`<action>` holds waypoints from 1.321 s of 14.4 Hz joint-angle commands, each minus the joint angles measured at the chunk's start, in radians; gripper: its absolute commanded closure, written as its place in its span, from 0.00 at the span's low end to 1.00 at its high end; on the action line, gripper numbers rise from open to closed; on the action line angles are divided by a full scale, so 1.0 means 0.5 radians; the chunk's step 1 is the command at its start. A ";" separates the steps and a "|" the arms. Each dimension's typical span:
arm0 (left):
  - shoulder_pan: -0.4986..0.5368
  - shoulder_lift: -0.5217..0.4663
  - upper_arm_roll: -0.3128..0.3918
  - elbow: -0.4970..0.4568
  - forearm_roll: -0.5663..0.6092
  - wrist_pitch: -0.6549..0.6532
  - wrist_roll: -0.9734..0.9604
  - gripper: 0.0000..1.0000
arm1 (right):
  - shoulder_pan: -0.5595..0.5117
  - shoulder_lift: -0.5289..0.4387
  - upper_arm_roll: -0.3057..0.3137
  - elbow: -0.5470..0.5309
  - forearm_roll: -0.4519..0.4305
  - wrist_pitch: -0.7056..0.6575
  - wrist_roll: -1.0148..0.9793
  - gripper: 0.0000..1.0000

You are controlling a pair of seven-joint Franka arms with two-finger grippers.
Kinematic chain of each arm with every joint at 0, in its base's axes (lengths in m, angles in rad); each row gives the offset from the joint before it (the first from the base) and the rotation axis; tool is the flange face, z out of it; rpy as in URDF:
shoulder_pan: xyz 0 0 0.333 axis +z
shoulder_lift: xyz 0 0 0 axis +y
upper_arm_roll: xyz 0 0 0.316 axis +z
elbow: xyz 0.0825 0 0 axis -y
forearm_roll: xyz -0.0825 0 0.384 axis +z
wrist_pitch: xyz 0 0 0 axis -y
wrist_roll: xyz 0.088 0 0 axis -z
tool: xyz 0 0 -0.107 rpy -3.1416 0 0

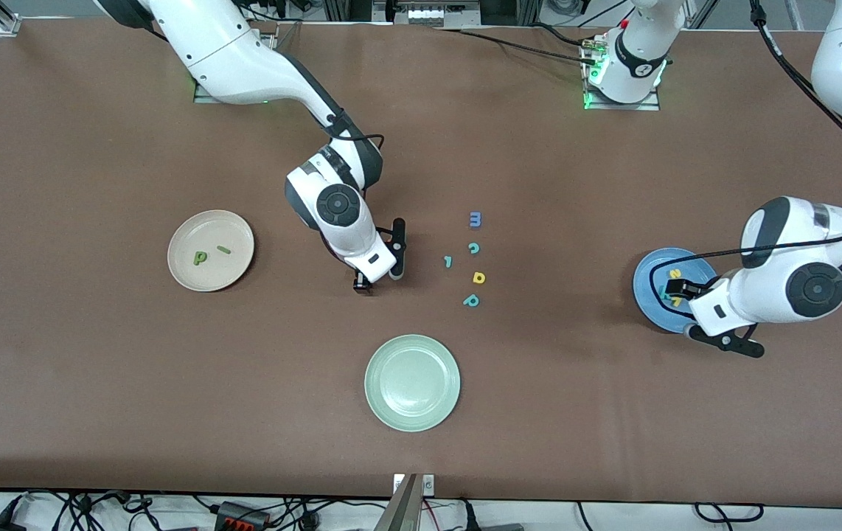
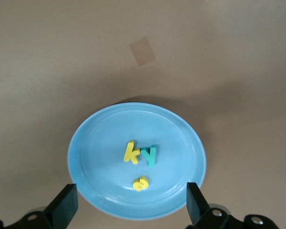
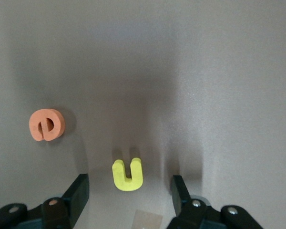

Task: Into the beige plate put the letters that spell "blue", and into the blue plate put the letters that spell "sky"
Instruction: 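Drop the k into the blue plate while the right gripper grasps the yellow u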

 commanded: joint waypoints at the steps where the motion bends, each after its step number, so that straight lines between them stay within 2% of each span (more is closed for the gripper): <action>1: 0.010 -0.032 -0.119 0.258 -0.008 -0.349 0.018 0.00 | 0.012 -0.014 0.001 -0.014 -0.031 0.000 -0.018 0.29; 2: 0.025 -0.068 -0.178 0.326 -0.078 -0.444 0.015 0.00 | 0.018 -0.014 0.001 -0.011 -0.031 0.000 -0.018 0.31; 4: 0.016 -0.154 -0.194 0.448 -0.149 -0.552 0.006 0.00 | 0.018 -0.014 0.001 -0.014 -0.047 0.000 -0.024 0.33; 5: 0.001 -0.200 -0.194 0.510 -0.152 -0.619 0.006 0.00 | 0.018 -0.014 0.001 -0.011 -0.056 0.000 -0.030 0.38; 7: -0.005 -0.237 -0.200 0.605 -0.156 -0.696 0.012 0.00 | 0.018 -0.017 0.001 -0.008 -0.056 -0.003 -0.027 0.55; 12: 0.004 -0.302 -0.194 0.829 -0.223 -0.792 0.006 0.00 | 0.006 -0.017 0.001 -0.008 -0.044 -0.067 0.003 0.80; 17: -0.076 -0.314 -0.172 0.829 -0.195 -0.826 -0.009 0.00 | -0.043 -0.038 -0.008 0.005 -0.031 -0.248 0.132 0.84; 19: -0.201 -0.415 -0.120 0.799 -0.183 -0.838 -0.022 0.00 | -0.120 -0.072 -0.011 0.002 -0.041 -0.319 0.197 0.84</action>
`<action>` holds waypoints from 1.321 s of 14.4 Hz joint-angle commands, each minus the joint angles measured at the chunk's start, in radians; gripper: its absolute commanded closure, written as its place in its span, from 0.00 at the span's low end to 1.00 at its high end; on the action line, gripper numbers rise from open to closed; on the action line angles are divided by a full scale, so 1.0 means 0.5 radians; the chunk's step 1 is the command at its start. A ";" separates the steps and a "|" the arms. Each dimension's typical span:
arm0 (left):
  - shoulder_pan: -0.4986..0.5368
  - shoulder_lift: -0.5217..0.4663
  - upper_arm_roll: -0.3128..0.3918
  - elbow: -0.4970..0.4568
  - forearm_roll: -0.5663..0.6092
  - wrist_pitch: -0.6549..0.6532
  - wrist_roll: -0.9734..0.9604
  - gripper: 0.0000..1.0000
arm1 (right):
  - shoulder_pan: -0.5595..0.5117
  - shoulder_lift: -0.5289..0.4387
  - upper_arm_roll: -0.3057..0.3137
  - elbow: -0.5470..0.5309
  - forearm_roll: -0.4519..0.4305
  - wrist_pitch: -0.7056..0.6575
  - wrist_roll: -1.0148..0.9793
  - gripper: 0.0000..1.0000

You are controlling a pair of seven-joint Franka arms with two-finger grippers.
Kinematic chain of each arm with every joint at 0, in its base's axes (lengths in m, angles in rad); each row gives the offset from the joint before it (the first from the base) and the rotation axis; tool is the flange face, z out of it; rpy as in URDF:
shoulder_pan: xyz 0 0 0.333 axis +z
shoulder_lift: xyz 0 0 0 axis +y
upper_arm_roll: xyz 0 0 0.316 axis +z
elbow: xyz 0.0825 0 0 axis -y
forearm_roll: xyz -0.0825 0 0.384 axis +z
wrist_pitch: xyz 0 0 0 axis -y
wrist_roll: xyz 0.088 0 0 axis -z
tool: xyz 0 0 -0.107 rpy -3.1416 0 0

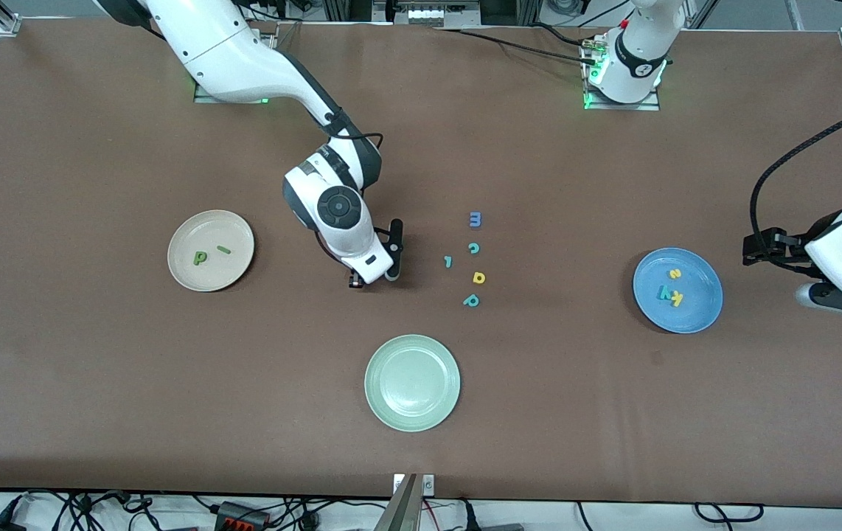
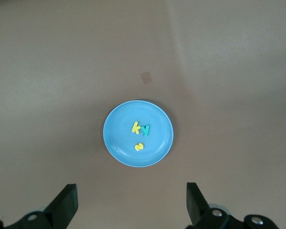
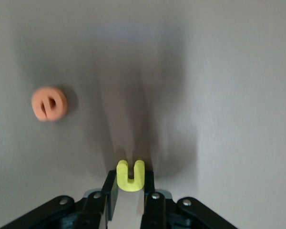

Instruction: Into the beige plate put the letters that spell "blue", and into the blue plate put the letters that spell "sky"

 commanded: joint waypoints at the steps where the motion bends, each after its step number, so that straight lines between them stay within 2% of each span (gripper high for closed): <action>1: -0.215 -0.118 0.201 0.011 -0.004 -0.051 -0.002 0.00 | -0.113 -0.063 0.003 -0.023 -0.009 -0.132 0.054 0.84; 2: -0.371 -0.167 0.436 0.005 -0.058 -0.048 0.013 0.00 | -0.162 -0.106 0.003 -0.023 -0.009 -0.233 0.051 0.83; 4: -0.568 -0.286 0.863 -0.096 -0.458 -0.030 0.035 0.00 | -0.297 -0.170 0.003 -0.036 -0.018 -0.387 0.024 0.81; 5: -0.660 -0.351 1.023 -0.175 -0.598 -0.014 0.038 0.00 | -0.377 -0.189 0.003 -0.039 -0.018 -0.436 -0.001 0.81; 6: -0.755 -0.445 1.158 -0.307 -0.635 0.047 0.035 0.00 | -0.444 -0.214 0.003 -0.045 -0.021 -0.476 -0.040 0.81; 7: -0.786 -0.534 1.229 -0.445 -0.639 0.178 0.035 0.00 | -0.512 -0.235 0.003 -0.057 -0.018 -0.522 -0.095 0.81; 9: -0.786 -0.758 1.322 -0.776 -0.724 0.469 0.032 0.00 | -0.674 -0.272 0.009 -0.103 -0.012 -0.596 -0.123 0.82; 12: -0.817 -1.001 1.374 -1.053 -0.725 0.651 0.047 0.00 | -0.874 -0.358 0.013 -0.271 -0.009 -0.617 -0.142 0.81; 14: -0.866 -1.161 1.387 -1.225 -0.725 0.746 0.044 0.00 | -0.923 -0.459 0.010 -0.443 -0.003 -0.617 -0.142 0.82; 19: -0.933 -1.167 1.417 -1.238 -0.740 0.716 0.041 0.00 | -0.982 -0.597 0.016 -0.759 0.025 -0.566 -0.142 0.81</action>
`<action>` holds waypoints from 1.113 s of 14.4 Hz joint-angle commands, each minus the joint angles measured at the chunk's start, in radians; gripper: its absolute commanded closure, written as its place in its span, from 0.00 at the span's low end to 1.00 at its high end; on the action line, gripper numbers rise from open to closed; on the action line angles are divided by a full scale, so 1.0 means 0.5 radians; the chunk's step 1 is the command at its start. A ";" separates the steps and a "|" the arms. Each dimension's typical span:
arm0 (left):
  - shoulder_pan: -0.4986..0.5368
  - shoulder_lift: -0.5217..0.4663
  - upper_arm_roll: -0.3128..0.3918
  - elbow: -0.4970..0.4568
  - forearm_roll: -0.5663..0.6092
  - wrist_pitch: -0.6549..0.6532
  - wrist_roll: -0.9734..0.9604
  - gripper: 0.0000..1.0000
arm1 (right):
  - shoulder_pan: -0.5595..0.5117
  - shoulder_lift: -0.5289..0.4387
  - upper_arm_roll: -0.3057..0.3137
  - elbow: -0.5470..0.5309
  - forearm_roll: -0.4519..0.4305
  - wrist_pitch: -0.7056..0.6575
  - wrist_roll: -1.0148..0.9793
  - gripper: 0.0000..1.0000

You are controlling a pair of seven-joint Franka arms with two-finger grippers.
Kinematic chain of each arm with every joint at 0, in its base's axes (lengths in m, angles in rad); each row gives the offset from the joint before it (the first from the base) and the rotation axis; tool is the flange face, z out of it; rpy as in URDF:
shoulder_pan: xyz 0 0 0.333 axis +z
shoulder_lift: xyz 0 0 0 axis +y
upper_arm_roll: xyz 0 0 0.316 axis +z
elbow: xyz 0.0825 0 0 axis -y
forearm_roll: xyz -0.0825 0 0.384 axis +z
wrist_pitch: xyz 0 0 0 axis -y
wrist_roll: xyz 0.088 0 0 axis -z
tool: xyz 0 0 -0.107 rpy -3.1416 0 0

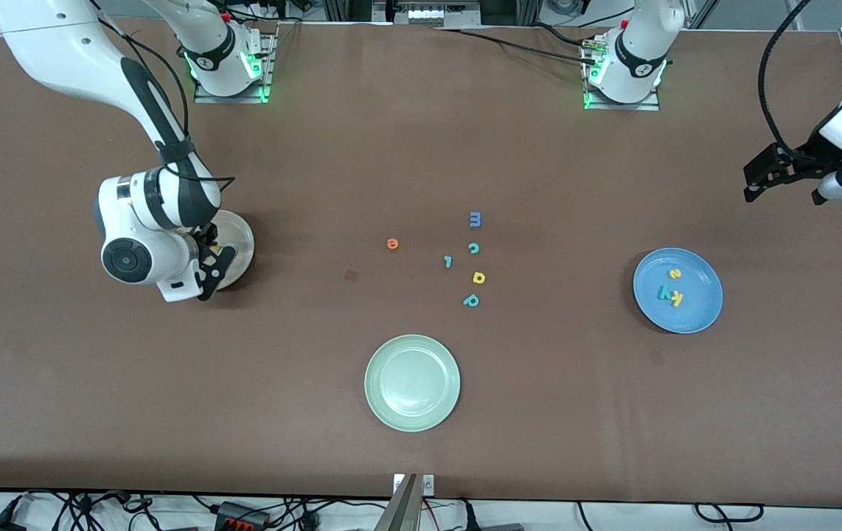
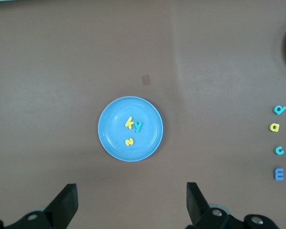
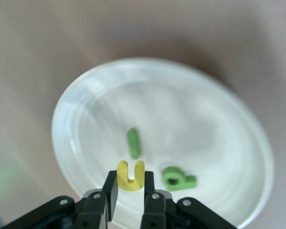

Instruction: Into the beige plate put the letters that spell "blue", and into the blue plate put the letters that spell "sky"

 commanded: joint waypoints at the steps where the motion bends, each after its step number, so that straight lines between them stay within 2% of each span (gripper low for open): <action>1: -0.089 -0.012 0.079 -0.034 -0.047 0.044 0.034 0.00 | -0.033 -0.117 0.038 -0.207 0.038 0.057 -0.002 0.80; 2: -0.105 -0.012 0.097 -0.034 -0.047 0.041 0.034 0.00 | -0.049 -0.114 0.038 -0.222 0.078 0.060 -0.005 0.64; 3: -0.108 0.000 0.097 -0.028 -0.047 0.044 0.034 0.00 | -0.070 -0.108 0.038 -0.226 0.103 0.057 -0.008 0.39; 4: -0.111 0.015 0.097 -0.004 -0.047 0.044 0.034 0.00 | -0.070 -0.108 0.041 -0.226 0.112 0.054 -0.005 0.00; 6: -0.120 0.070 0.097 0.067 -0.047 0.041 0.028 0.00 | -0.058 -0.138 0.047 -0.198 0.197 0.024 0.020 0.00; 7: -0.093 0.116 0.094 0.106 -0.047 0.032 0.031 0.00 | -0.049 -0.151 0.050 -0.158 0.307 -0.025 0.047 0.00; 9: -0.080 0.153 0.088 0.137 -0.050 0.007 0.031 0.00 | 0.034 -0.136 0.060 -0.009 0.440 -0.114 0.197 0.00; 11: -0.083 0.154 0.076 0.144 -0.050 0.001 0.031 0.00 | 0.162 -0.114 0.057 0.111 0.453 -0.102 0.460 0.00; 16: -0.083 0.147 0.073 0.150 -0.041 -0.064 0.037 0.00 | 0.402 0.091 0.057 0.430 0.465 -0.050 1.034 0.00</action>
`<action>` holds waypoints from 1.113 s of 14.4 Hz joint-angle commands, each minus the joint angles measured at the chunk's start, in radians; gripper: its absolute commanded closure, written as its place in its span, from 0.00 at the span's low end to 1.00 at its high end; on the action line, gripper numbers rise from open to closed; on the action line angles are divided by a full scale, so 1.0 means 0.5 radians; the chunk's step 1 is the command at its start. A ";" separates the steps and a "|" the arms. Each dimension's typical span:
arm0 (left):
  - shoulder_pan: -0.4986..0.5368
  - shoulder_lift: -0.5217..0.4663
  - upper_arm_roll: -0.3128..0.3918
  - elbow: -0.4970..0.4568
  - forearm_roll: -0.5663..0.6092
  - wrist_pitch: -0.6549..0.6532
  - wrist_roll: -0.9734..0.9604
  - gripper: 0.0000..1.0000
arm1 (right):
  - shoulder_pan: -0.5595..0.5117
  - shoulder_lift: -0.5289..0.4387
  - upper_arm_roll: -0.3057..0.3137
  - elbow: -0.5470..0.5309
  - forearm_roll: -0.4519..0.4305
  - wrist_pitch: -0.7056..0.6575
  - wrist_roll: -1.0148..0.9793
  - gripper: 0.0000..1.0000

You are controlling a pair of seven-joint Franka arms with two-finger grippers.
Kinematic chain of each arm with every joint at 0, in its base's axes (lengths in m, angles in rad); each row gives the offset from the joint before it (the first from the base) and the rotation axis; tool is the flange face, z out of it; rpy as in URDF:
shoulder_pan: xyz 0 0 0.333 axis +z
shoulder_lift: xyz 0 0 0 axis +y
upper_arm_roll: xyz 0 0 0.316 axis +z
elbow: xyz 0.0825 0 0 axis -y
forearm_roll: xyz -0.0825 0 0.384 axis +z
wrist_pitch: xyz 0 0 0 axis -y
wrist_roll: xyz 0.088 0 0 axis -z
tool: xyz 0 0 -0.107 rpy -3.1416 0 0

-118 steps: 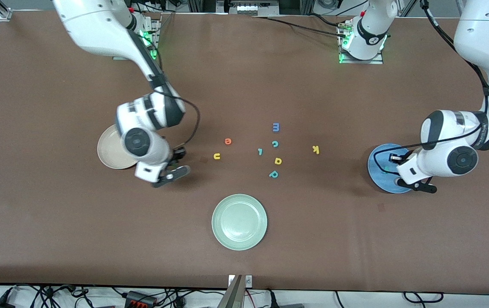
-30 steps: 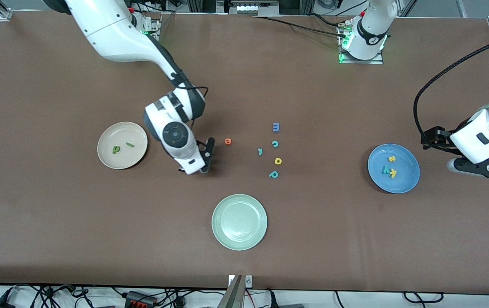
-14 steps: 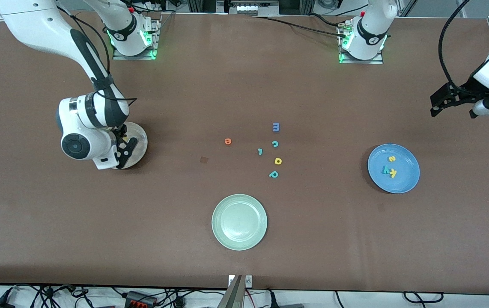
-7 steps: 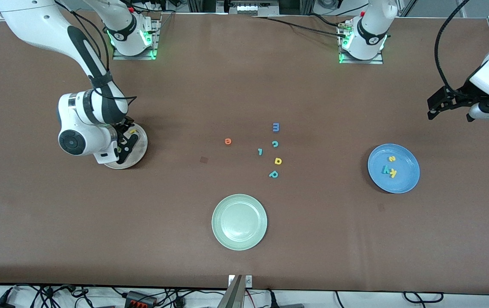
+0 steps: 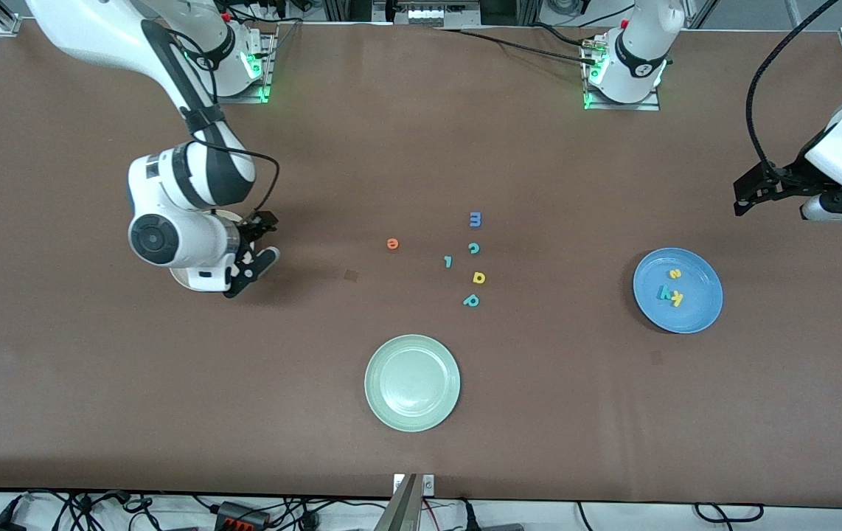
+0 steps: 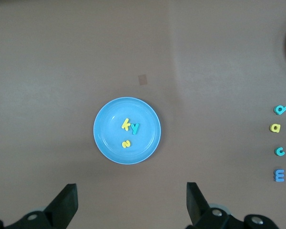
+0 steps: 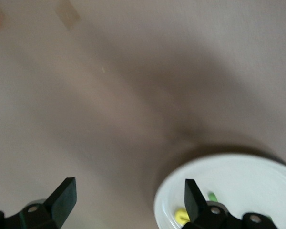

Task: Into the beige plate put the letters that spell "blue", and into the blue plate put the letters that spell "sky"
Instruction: 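Reach and grasp the orange e with the right gripper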

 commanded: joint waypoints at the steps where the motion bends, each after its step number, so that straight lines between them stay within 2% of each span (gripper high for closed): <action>1: -0.001 0.012 0.005 0.075 -0.040 -0.062 0.034 0.00 | 0.149 0.166 -0.006 0.222 0.027 -0.011 0.358 0.00; 7: -0.016 0.021 -0.004 0.103 -0.037 -0.084 0.037 0.00 | 0.484 0.313 -0.006 0.293 0.024 0.313 1.257 0.00; 16: -0.019 0.021 -0.004 0.103 -0.037 -0.108 0.034 0.00 | 0.821 0.405 -0.006 0.296 0.015 0.593 1.985 0.00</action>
